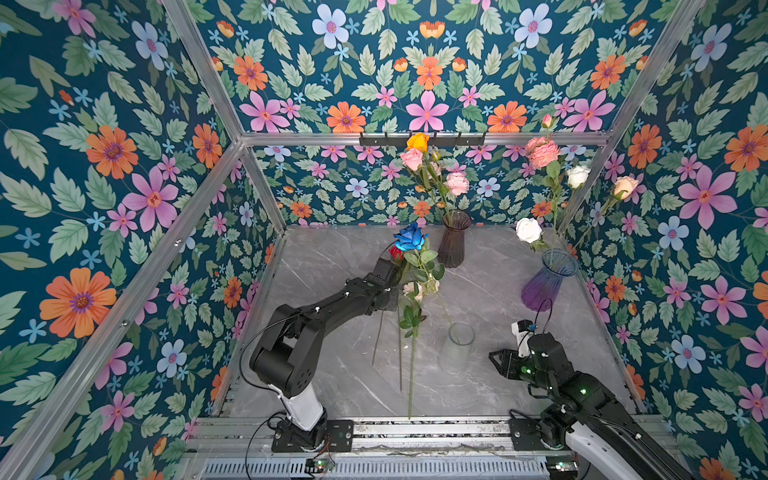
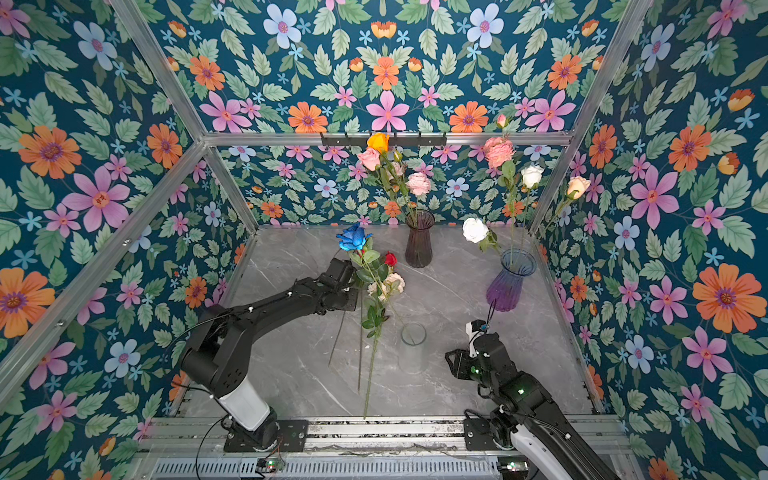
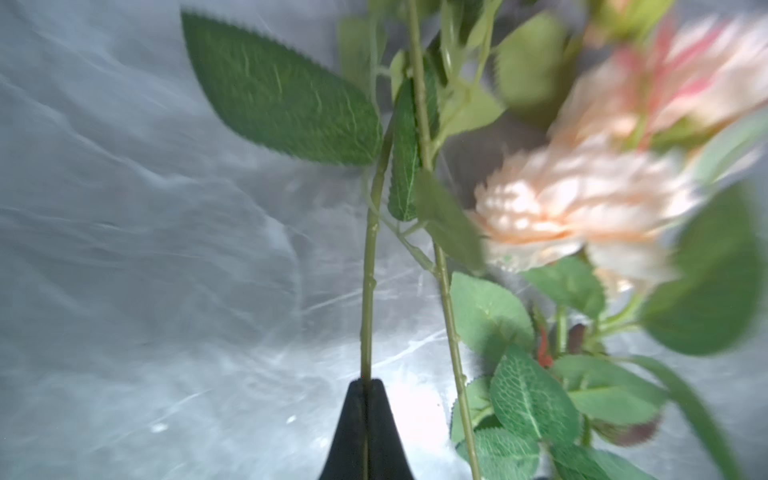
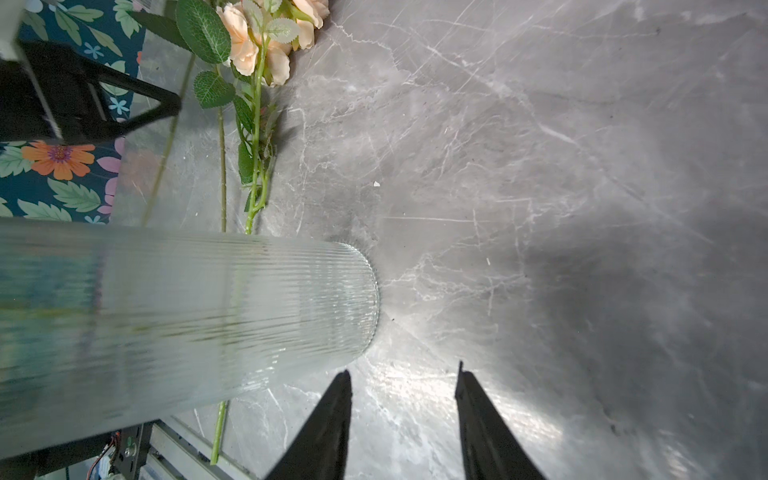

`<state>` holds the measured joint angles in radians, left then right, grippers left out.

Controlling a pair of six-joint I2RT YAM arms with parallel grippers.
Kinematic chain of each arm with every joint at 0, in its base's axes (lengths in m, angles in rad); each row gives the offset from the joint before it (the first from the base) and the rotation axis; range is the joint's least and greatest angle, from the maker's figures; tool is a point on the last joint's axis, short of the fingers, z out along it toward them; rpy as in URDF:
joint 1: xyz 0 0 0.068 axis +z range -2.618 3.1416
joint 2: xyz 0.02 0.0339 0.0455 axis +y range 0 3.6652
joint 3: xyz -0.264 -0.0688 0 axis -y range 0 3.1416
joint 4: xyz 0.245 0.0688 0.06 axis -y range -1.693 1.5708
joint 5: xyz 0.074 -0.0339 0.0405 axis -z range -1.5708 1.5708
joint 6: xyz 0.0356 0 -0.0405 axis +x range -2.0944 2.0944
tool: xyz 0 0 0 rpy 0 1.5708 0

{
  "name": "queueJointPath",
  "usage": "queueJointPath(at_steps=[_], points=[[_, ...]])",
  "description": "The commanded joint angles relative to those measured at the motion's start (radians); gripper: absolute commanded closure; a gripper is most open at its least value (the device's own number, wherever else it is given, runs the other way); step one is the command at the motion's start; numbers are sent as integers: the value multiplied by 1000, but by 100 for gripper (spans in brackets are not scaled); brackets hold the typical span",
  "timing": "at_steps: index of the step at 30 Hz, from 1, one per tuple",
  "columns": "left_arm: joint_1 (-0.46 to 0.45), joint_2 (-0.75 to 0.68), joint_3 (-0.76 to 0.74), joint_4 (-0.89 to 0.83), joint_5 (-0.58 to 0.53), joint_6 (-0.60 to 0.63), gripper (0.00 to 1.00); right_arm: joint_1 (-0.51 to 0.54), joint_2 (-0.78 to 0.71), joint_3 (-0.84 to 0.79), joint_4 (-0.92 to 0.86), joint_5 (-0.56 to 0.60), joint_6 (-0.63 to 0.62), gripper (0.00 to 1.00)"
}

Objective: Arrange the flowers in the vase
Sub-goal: 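Reach the left gripper to the red rose stems and close on one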

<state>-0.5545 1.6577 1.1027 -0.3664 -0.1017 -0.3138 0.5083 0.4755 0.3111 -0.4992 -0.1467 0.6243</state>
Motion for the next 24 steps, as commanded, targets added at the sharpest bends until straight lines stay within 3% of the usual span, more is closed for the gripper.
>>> queueJointPath(at_steps=[1, 9, 13, 16, 19, 24], points=[[13, -73, 23, -58, -58, 7, 100, 1, 0, 3, 15, 8, -4, 57], [16, -258, 90, -115, -110, 18, 100, 1, 3, 2, 14, 10, -2, 57], [17, -266, 77, -115, -26, 6, 100, 0, 6, 3, 16, 8, -2, 57], [16, -215, 7, -62, 80, -33, 82, 1, 3, 2, 15, 10, -1, 57], [16, -145, -51, -14, 109, -58, 68, 1, -1, 1, 14, 8, -2, 57], [16, -29, -69, 48, 126, -72, 63, 1, -4, 1, 14, 6, -3, 57]])
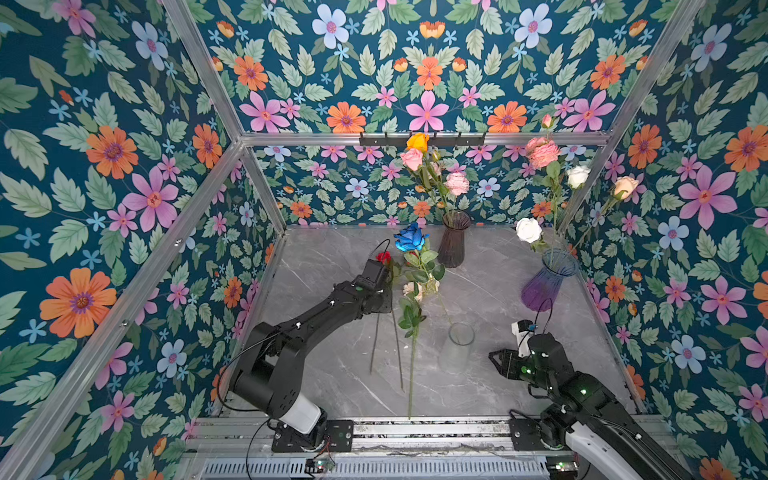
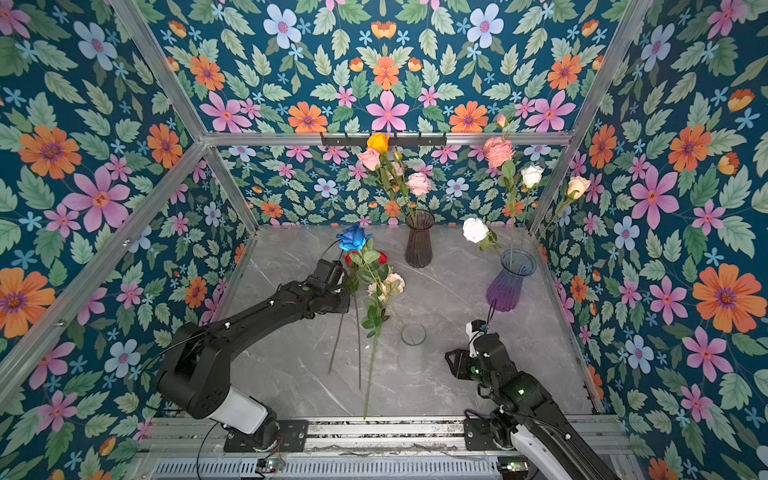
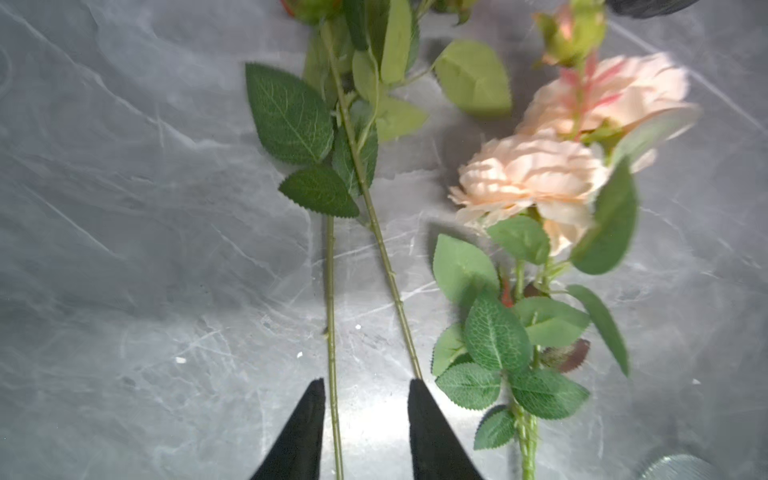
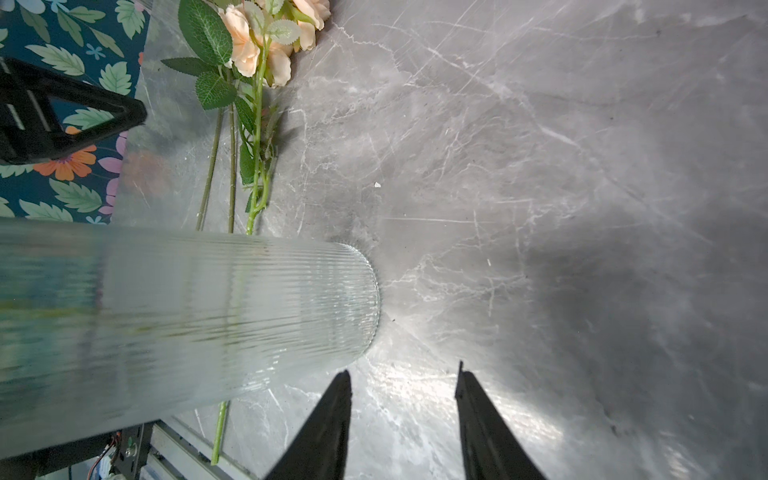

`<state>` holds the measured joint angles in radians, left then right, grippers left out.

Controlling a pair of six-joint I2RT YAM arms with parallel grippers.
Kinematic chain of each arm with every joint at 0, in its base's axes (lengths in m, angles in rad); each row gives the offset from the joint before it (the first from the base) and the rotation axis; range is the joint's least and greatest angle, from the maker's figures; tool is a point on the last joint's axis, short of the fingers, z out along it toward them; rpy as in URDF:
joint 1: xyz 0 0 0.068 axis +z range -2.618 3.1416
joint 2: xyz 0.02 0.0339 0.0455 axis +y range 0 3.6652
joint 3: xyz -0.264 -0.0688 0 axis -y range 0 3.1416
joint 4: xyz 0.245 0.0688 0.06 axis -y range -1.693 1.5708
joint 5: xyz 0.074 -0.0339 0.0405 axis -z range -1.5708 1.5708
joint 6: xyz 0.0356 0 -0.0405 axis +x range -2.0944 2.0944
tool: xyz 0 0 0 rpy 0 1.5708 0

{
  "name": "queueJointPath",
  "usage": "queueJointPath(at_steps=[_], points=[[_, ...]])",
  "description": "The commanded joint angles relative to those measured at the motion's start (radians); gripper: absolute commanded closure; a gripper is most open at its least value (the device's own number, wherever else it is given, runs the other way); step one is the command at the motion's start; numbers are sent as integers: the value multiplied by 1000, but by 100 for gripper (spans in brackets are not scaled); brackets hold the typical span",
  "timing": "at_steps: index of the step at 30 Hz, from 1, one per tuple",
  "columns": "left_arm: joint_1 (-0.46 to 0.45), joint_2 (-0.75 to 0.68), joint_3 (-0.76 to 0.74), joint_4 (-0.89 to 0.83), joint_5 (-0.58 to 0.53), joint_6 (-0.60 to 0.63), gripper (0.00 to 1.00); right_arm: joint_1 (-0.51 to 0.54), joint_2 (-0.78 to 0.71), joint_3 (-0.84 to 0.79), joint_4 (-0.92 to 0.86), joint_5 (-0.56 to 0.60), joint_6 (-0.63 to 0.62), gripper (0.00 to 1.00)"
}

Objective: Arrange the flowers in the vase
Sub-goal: 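Reach the left gripper to the red rose stems and close on one, then lift the red rose upright with the left gripper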

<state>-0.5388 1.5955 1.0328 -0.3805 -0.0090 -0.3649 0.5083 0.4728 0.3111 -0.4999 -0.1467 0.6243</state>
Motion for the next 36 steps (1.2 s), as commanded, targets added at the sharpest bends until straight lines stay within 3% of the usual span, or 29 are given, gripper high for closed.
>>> queueJointPath(at_steps=[1, 12, 24, 28, 31, 36], points=[[0, 55, 4, 72, 34, -24, 63, 1, -2, 1, 15, 5, -3, 57], [-1, 237, 102, 106, 19, -59, 64, 1, -21, -4, 14, 1, -6, 57], [-10, 335, 186, 51, -81, -55, 72, 1, -53, -9, 16, -16, -9, 57], [-15, 361, 207, 46, -78, -63, 77, 1, -58, -10, 17, -23, -11, 57], [-16, 364, 216, 50, -69, -69, 88, 1, -59, -12, 17, -24, -12, 57], [-17, 276, 183, 114, -13, -104, 94, 0, -59, -12, 17, -25, -12, 57]])
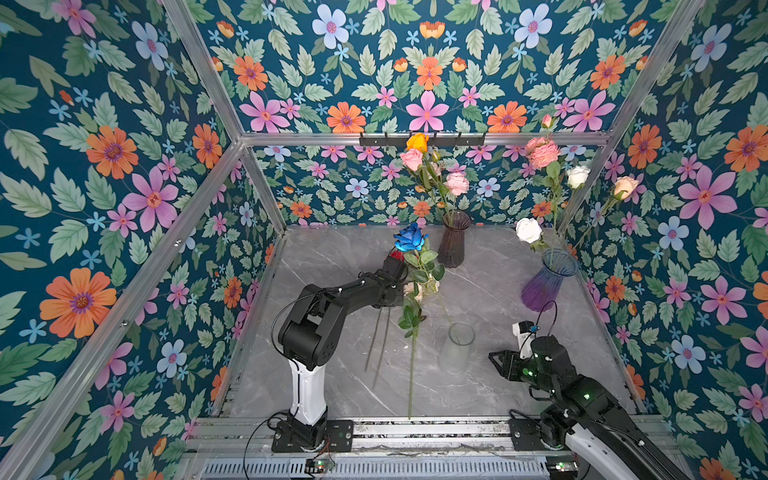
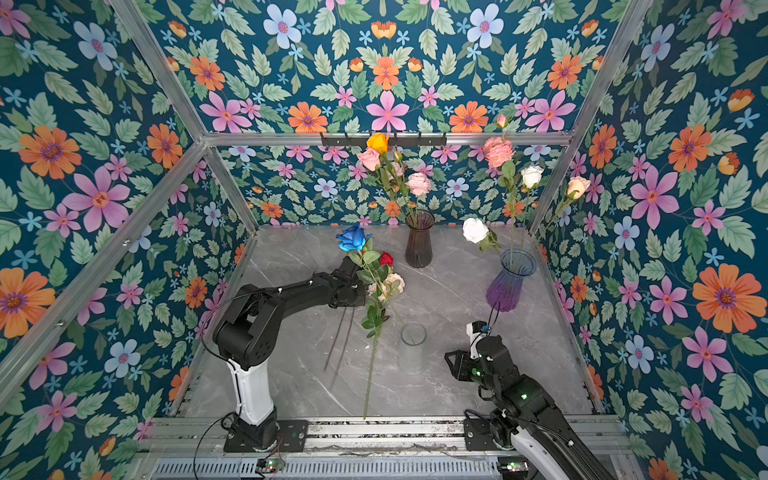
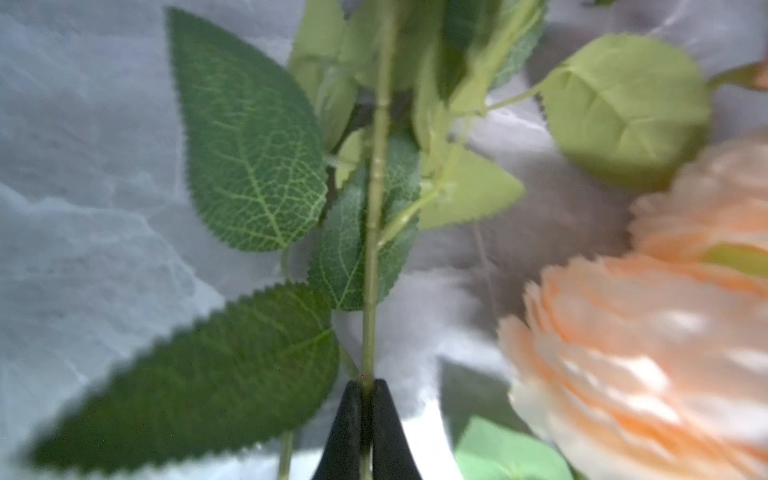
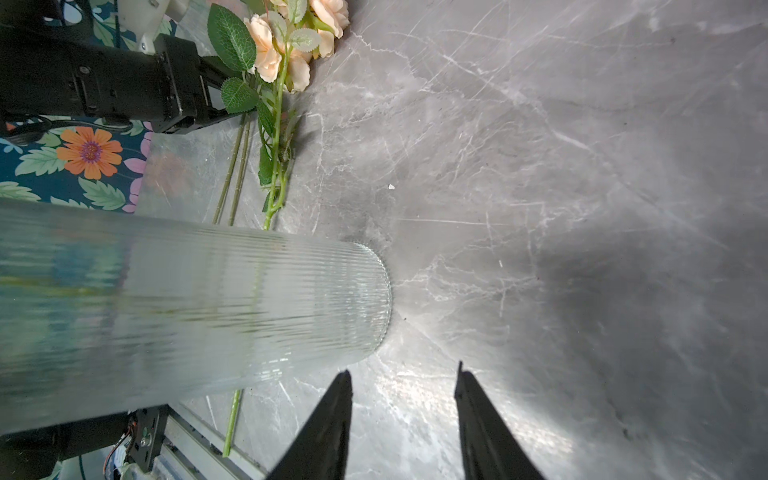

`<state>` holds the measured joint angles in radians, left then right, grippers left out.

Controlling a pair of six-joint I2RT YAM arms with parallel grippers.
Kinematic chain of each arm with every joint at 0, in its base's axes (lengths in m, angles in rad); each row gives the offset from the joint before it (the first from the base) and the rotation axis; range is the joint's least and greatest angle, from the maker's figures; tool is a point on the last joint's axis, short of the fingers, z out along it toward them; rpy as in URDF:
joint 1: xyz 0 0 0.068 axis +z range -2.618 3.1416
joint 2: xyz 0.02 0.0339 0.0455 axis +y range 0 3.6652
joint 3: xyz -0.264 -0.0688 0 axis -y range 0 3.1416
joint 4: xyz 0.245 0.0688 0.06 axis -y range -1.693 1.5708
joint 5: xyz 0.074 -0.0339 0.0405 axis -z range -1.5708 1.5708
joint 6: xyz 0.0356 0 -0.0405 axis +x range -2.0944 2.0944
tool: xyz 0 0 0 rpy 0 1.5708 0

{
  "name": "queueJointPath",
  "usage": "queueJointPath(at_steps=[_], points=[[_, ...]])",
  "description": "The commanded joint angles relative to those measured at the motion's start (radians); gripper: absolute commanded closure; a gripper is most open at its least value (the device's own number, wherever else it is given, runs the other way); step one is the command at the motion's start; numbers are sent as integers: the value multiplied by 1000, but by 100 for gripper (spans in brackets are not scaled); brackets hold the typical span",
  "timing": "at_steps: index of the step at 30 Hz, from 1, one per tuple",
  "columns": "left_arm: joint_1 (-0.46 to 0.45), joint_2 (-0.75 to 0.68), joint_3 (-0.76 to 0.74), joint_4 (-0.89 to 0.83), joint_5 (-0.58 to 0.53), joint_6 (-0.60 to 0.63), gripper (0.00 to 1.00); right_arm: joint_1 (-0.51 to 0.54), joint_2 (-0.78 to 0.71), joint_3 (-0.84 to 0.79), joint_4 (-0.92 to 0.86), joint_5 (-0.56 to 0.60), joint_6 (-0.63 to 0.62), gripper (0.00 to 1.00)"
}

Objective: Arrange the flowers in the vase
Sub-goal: 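Lift the red rose upright with the left gripper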

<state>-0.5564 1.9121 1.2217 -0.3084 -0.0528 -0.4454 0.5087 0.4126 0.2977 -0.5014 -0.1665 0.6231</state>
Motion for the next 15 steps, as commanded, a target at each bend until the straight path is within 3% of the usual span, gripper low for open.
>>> queueJointPath(at_steps=[1, 3, 10, 15], points=[[1, -62, -12, 52, 39, -31, 96, 0, 1, 1, 19, -6, -11, 57], [3, -118, -23, 75, 48, -47, 100, 0, 2, 1, 18, -4, -10, 57], [5, -362, -66, 120, 19, -68, 100, -1, 8, 3, 17, 4, -7, 57], [7, -639, -169, 232, -5, -47, 100, 0, 12, 3, 14, 10, -5, 57]])
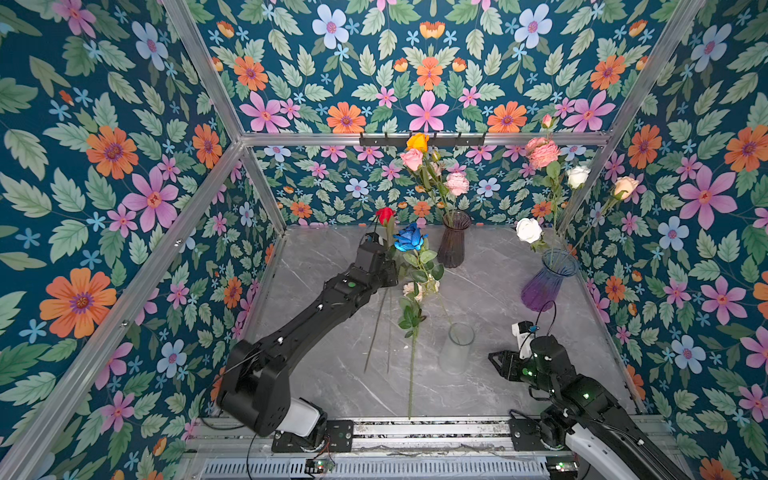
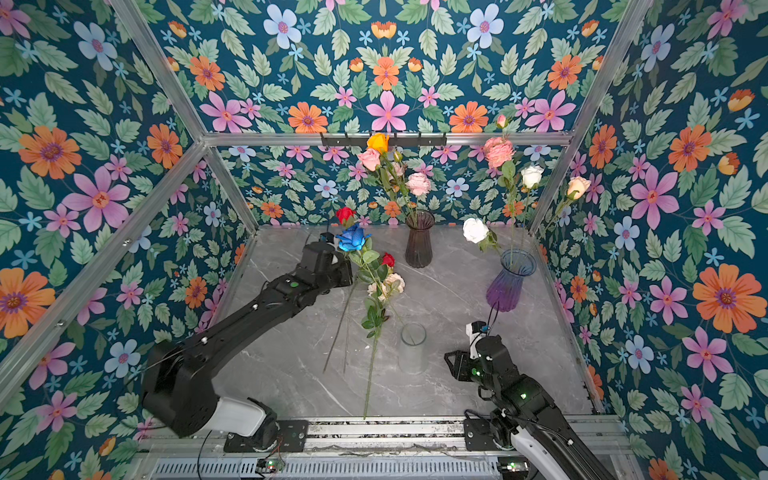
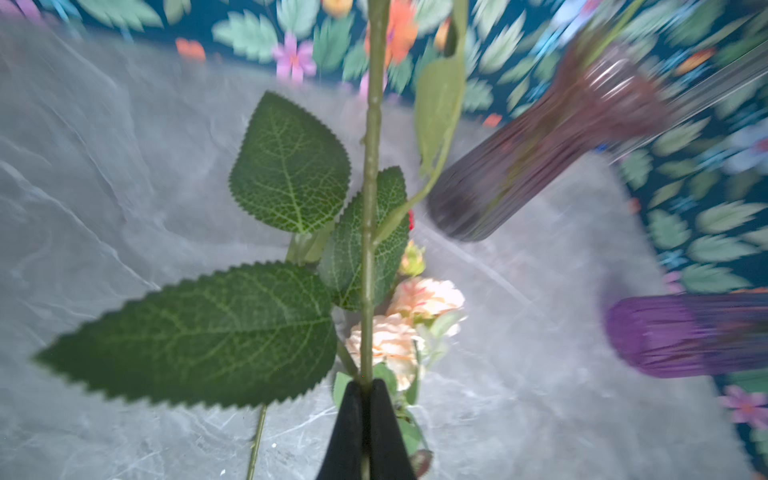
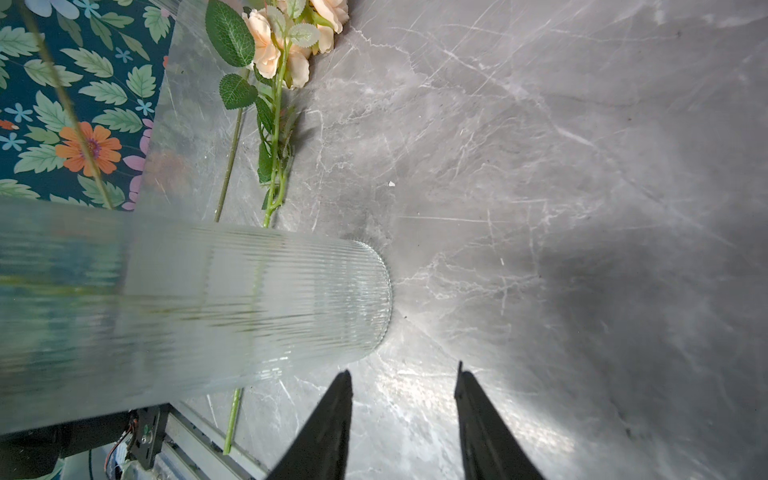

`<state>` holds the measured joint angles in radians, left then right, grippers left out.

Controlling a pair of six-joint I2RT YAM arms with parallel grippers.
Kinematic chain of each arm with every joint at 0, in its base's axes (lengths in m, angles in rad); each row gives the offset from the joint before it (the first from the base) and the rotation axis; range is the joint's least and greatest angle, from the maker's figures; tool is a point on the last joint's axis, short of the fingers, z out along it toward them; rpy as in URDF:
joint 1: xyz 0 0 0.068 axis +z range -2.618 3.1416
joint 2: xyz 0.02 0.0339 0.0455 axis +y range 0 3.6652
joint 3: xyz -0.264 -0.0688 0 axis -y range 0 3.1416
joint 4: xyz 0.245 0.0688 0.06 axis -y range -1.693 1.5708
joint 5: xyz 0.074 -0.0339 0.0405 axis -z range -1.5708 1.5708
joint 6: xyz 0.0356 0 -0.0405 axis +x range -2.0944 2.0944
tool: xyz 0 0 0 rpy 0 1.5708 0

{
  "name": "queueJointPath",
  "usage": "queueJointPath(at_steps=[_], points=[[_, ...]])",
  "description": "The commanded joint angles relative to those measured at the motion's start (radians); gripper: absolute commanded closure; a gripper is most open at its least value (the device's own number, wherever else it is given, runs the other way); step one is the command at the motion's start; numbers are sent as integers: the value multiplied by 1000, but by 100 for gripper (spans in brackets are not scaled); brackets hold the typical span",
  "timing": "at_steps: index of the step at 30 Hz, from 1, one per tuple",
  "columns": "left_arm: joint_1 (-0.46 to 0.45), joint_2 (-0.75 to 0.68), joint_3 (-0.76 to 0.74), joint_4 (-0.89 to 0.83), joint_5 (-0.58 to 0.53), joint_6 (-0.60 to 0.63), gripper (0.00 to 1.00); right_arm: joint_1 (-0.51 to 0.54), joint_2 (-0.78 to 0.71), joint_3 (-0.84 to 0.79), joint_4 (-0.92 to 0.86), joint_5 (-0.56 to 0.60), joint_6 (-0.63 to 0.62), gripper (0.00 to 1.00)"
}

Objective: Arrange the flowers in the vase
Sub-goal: 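Lift the red rose upright with the left gripper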

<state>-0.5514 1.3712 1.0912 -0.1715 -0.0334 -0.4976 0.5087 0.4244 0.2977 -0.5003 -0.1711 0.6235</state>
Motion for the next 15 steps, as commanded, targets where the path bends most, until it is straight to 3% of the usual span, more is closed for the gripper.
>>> queueJointPath(at_steps=[1, 4, 9, 12, 15], points=[[2, -159, -60, 126, -24, 7, 100, 0, 0, 4, 13, 16, -5, 57], [-1, -340, -121, 258, 22, 7, 100, 0, -1, 4, 11, 19, -5, 57], [-30, -586, -232, 612, 200, -16, 100, 0, -3, 3, 10, 24, -4, 57], [-77, -622, -224, 763, 289, -43, 100, 1, -2, 3, 9, 27, -1, 57], [-174, -558, -150, 838, 392, -62, 100, 0, 1, 3, 10, 27, -1, 57]])
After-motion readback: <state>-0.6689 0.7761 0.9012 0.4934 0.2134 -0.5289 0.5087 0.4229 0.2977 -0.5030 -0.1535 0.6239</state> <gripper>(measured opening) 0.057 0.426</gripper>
